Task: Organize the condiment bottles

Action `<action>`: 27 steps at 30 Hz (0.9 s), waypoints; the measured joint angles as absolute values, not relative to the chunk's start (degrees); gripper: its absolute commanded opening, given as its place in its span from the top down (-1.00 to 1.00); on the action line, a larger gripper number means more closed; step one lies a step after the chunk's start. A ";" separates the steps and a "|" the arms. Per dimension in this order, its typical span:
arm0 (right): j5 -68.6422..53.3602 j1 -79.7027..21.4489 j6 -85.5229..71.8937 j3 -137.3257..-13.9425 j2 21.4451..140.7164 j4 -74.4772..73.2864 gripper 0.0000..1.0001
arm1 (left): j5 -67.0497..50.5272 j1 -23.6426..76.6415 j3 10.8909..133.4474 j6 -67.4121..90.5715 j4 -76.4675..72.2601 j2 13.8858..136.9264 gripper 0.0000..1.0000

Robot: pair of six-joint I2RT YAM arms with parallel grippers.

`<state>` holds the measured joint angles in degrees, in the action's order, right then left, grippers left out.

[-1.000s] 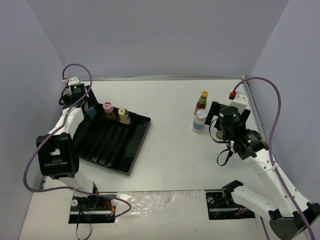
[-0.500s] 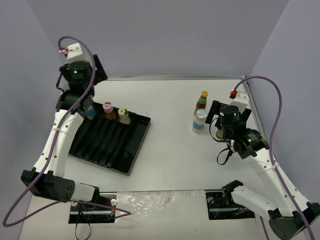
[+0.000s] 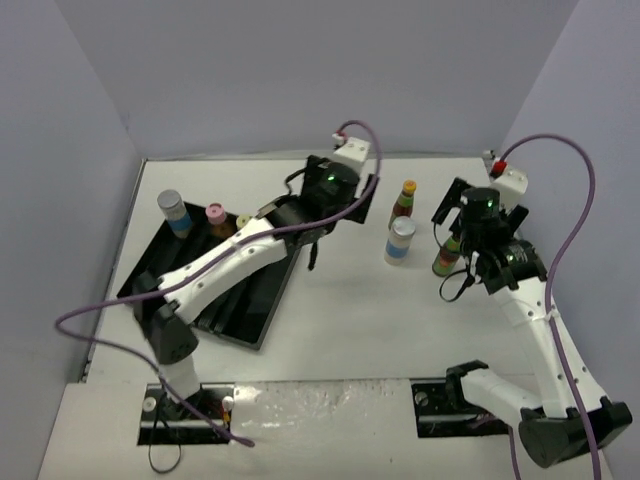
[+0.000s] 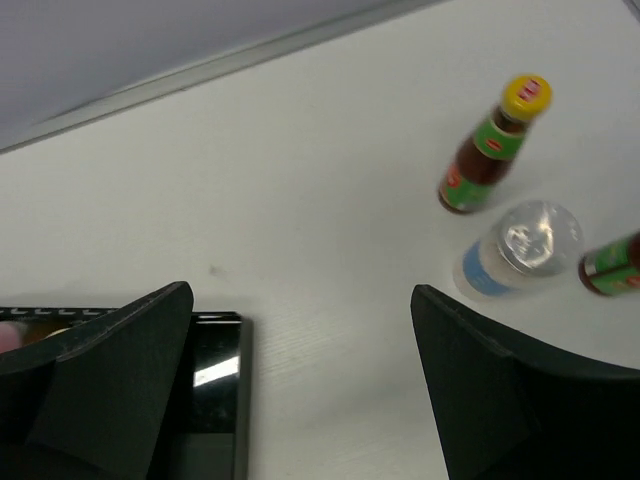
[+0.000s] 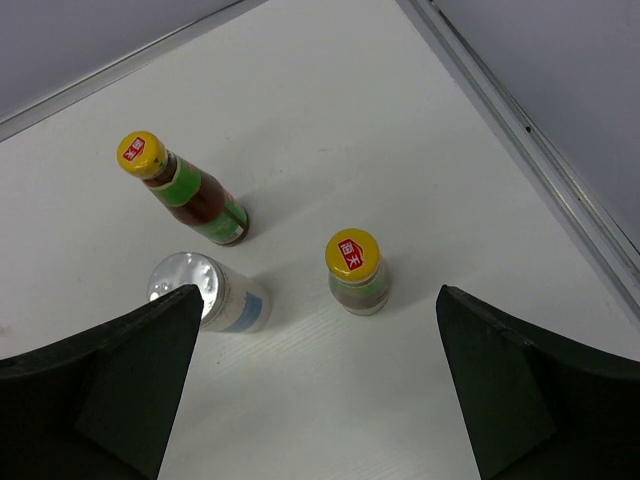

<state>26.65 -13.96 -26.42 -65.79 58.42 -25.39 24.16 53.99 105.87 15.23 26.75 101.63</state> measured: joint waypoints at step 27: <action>20.02 -5.59 -28.71 -68.75 60.84 -26.46 -1.00 | 13.98 61.11 127.91 14.92 28.47 130.49 -0.77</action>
